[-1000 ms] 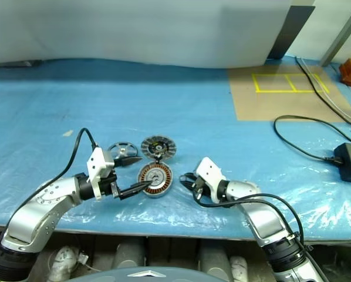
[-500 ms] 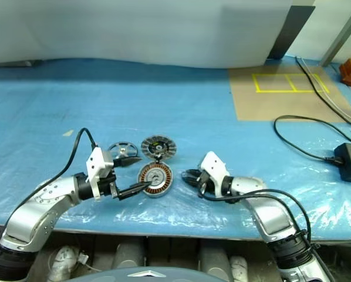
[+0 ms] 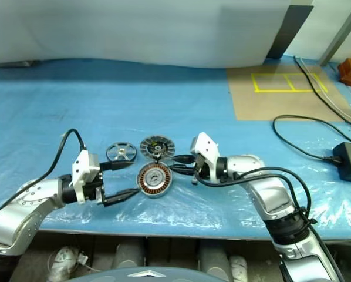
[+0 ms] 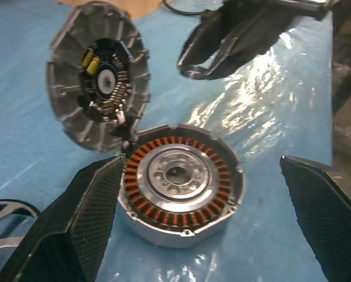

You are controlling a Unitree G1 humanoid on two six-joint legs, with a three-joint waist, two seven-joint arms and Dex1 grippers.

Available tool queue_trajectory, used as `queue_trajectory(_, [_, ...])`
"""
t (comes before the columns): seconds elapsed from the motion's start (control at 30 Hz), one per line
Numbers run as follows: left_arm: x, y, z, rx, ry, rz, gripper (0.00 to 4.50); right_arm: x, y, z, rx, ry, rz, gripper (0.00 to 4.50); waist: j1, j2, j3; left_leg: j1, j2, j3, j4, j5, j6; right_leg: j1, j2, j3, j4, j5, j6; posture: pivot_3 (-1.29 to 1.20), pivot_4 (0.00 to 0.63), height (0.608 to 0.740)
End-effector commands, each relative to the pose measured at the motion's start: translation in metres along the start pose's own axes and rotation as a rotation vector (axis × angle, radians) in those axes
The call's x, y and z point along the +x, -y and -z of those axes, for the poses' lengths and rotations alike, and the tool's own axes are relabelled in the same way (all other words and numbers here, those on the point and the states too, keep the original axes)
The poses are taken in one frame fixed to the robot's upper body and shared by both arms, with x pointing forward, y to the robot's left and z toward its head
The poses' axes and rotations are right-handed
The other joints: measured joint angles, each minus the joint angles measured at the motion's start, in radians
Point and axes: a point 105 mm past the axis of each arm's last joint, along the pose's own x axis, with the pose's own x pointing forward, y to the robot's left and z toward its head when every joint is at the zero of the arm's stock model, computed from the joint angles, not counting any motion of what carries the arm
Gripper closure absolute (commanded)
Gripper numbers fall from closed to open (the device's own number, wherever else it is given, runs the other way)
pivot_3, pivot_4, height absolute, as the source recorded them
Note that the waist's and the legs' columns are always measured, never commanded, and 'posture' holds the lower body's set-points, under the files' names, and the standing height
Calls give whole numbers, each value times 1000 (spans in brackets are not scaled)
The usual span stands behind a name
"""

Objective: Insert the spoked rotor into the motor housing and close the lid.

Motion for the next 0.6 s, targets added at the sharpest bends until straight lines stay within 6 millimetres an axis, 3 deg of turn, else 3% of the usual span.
queue_trajectory(0.03, [0,11,-7,30,26,35,0,9,-4,-2,-54,-17,-75,3850,2,0,0,0,0,0,0,0,0,0,0,0,0,0,0,0,150,740])
queue_trajectory(0.17, [-1,11,6,31,-6,3,0,20,-5,3,-46,-42,-150,3850,4,0,0,0,0,0,0,0,0,0,0,0,0,0,0,0,150,740])
queue_trajectory(0.5, [0,11,15,42,-12,-47,0,31,1,7,-91,-57,-190,3850,4,0,0,0,1,0,1,0,0,0,0,0,1,0,0,0,150,740])
queue_trajectory(0.6, [1,9,16,40,-3,-70,0,37,-3,17,-99,-91,-219,3850,3,0,0,0,1,0,1,0,0,0,0,0,1,0,0,0,150,740])
